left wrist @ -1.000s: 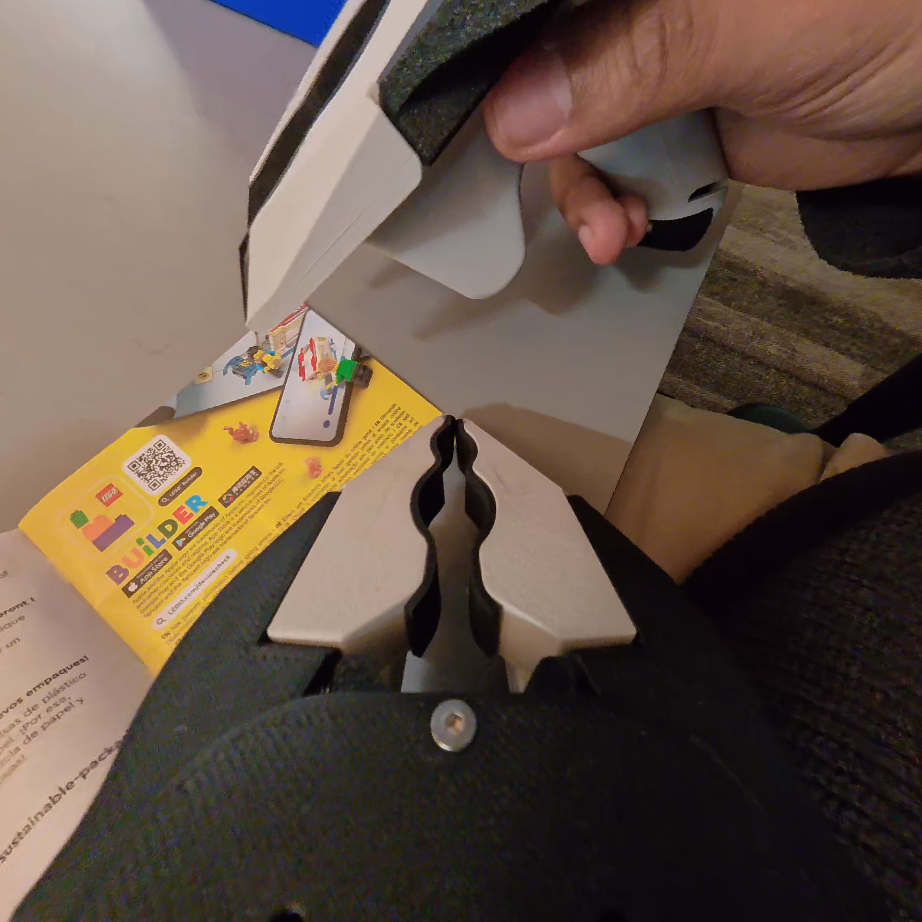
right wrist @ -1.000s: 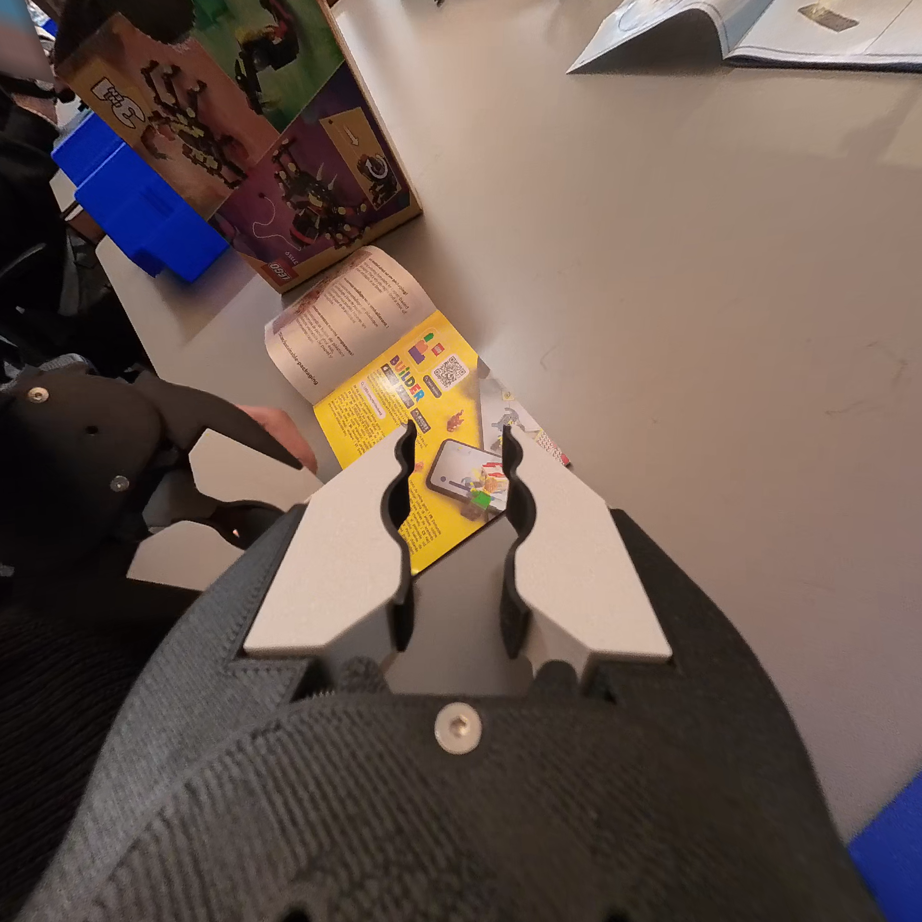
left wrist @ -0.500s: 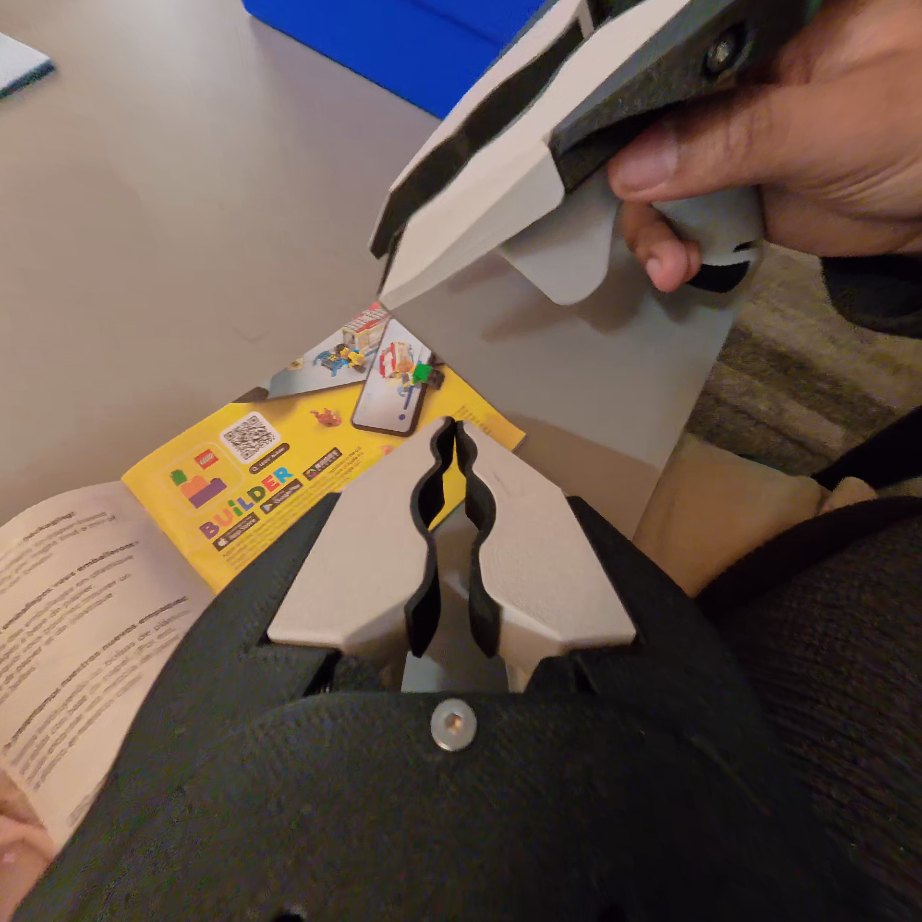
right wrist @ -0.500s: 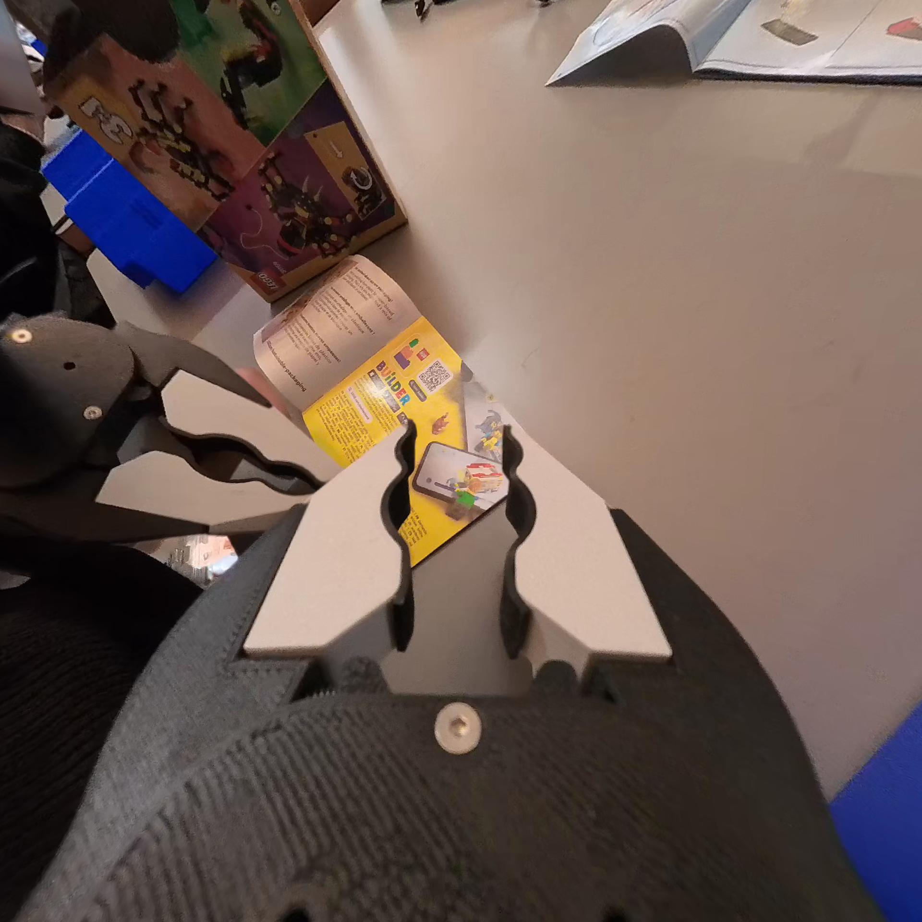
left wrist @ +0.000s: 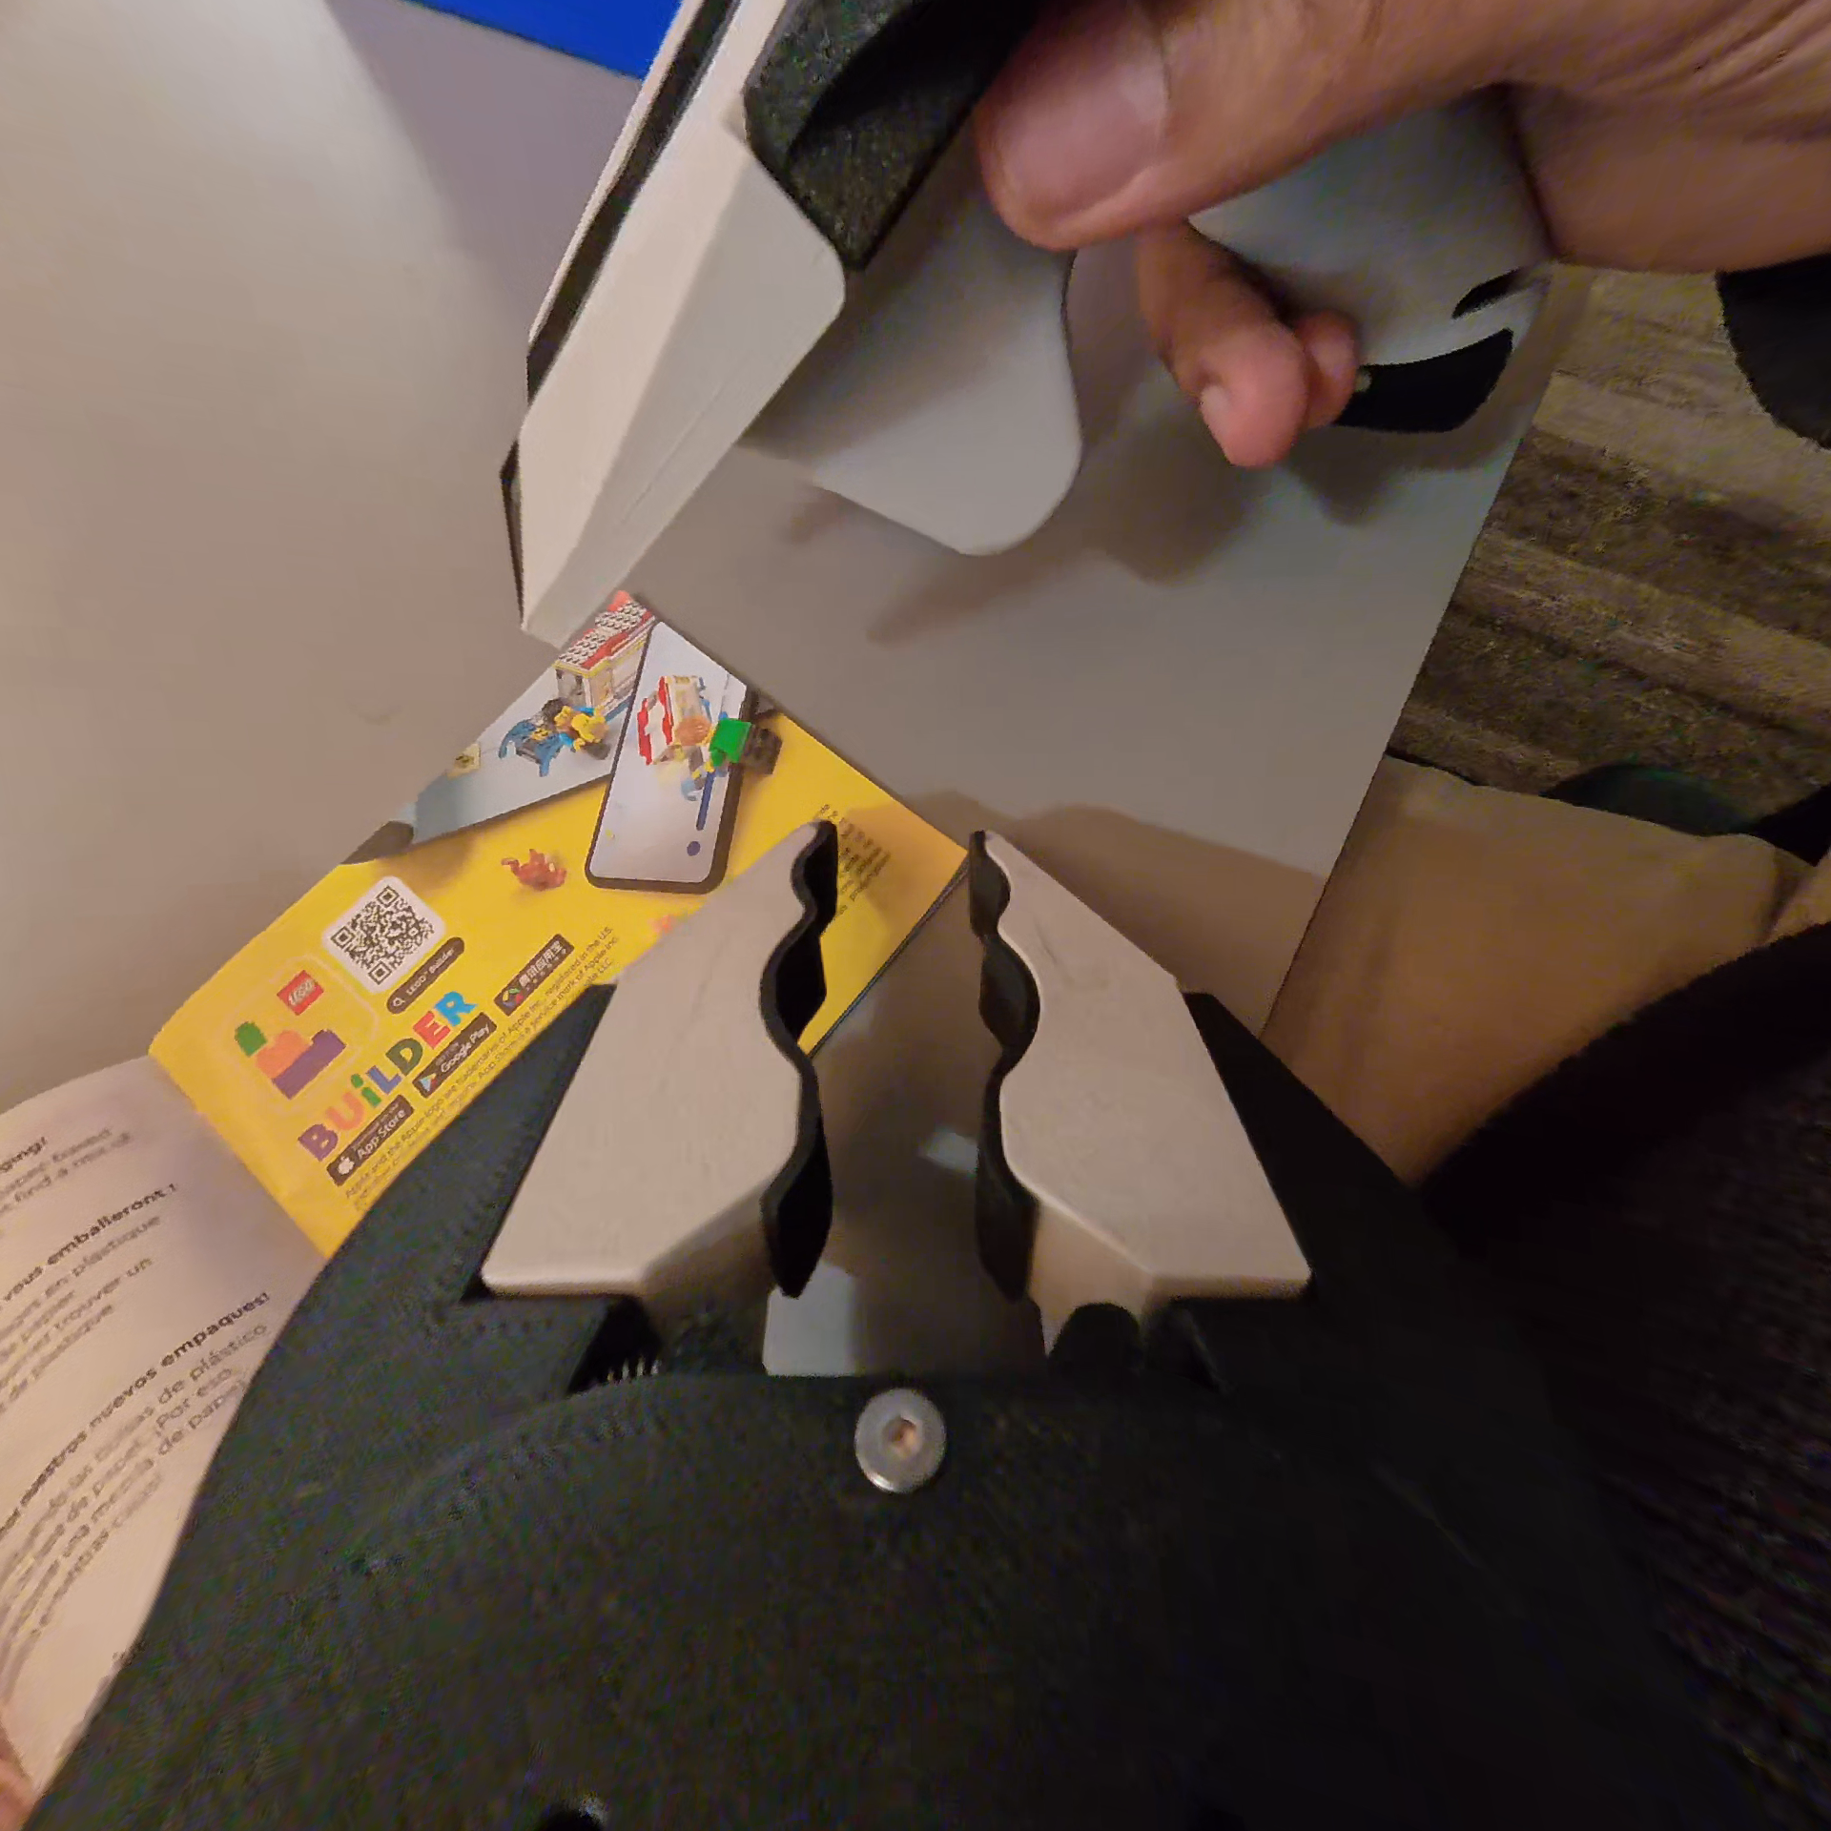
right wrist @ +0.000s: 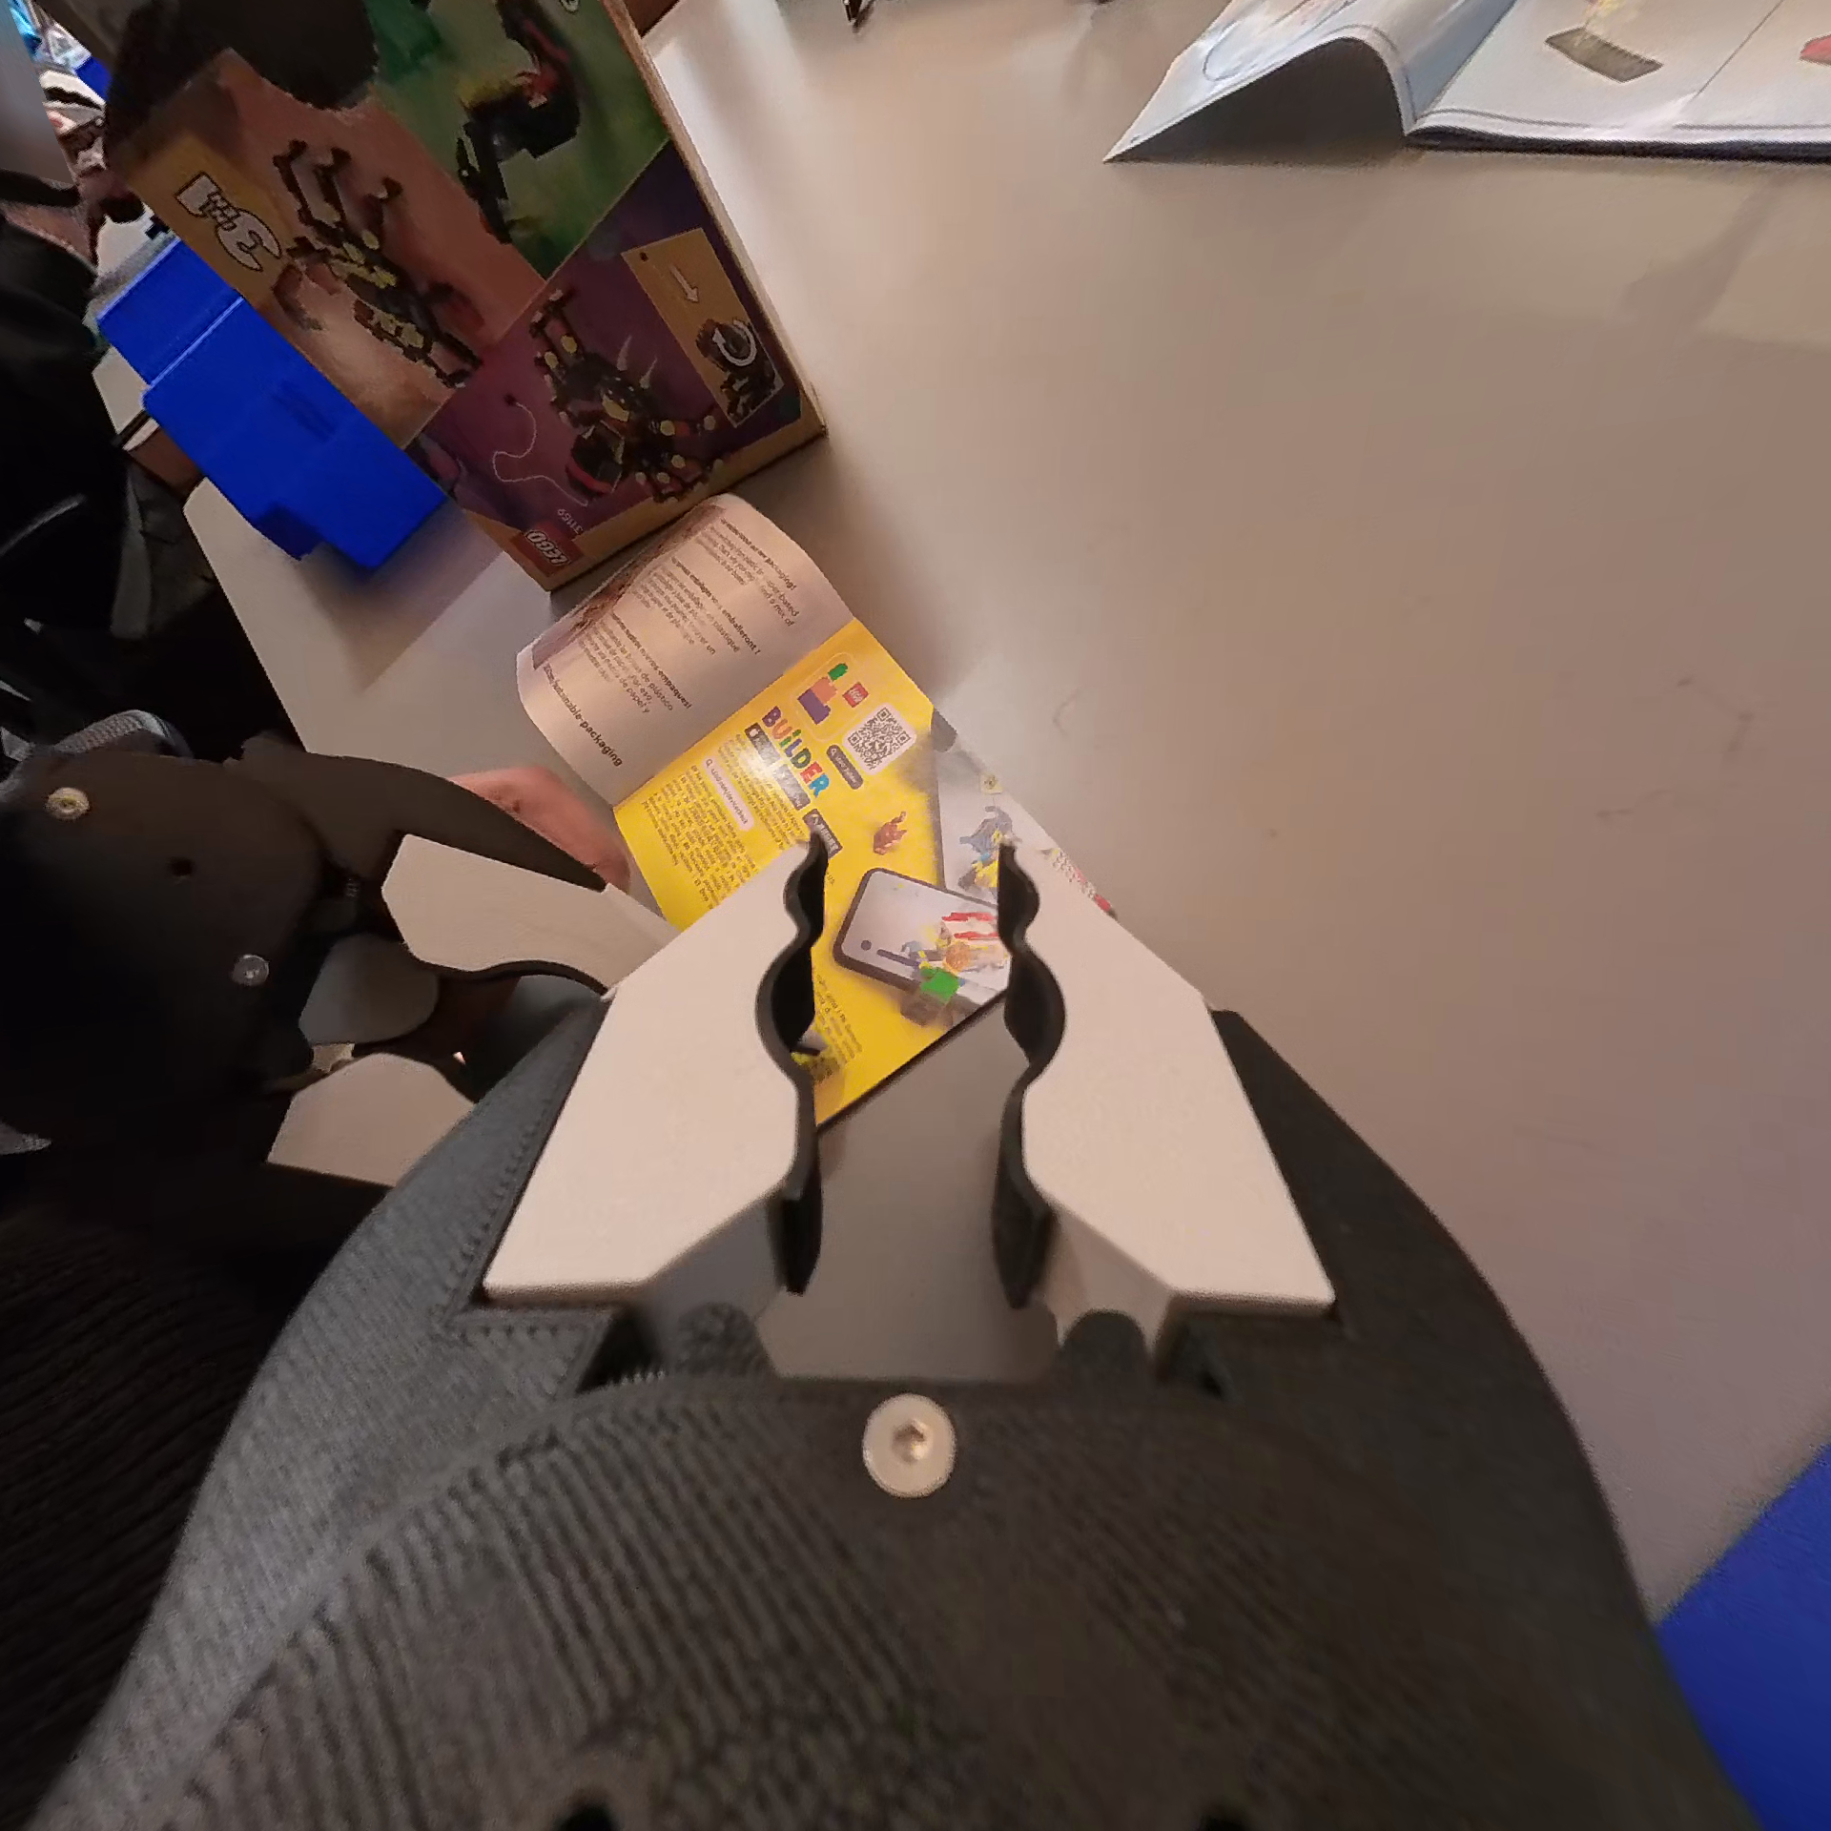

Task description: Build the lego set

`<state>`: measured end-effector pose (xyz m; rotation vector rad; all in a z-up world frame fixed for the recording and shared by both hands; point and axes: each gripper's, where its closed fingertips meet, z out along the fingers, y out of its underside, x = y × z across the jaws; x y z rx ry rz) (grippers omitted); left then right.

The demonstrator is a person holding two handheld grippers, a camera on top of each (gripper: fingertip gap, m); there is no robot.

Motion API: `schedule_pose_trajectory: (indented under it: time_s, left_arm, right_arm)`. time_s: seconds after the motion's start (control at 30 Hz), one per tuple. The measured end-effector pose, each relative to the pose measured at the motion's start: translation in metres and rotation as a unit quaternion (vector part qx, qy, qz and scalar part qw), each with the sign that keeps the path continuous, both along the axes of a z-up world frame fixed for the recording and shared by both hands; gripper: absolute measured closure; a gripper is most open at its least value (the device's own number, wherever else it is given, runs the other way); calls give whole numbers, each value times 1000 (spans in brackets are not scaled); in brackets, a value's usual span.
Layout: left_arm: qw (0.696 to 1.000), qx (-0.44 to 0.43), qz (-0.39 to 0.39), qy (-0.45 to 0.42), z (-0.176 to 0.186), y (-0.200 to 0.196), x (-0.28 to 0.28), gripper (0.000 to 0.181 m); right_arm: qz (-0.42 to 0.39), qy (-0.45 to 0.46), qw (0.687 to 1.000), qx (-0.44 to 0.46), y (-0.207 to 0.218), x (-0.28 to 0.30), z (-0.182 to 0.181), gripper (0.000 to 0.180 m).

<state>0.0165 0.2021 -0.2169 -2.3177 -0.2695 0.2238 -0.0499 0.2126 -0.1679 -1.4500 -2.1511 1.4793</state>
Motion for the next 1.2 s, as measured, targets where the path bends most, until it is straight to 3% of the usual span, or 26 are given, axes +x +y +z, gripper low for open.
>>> schedule_pose_trajectory:
  time_s: [0.03,1.2]
  left_arm:
    - [1000,2,1,-1,0,0,0,158]
    - [1000,0,-1,-4,1,-7,0,159]
  right_arm:
    - [1,0,1000,0,0,0,0,146]
    - [1,-3,1000,0,-1,0,-1,146]
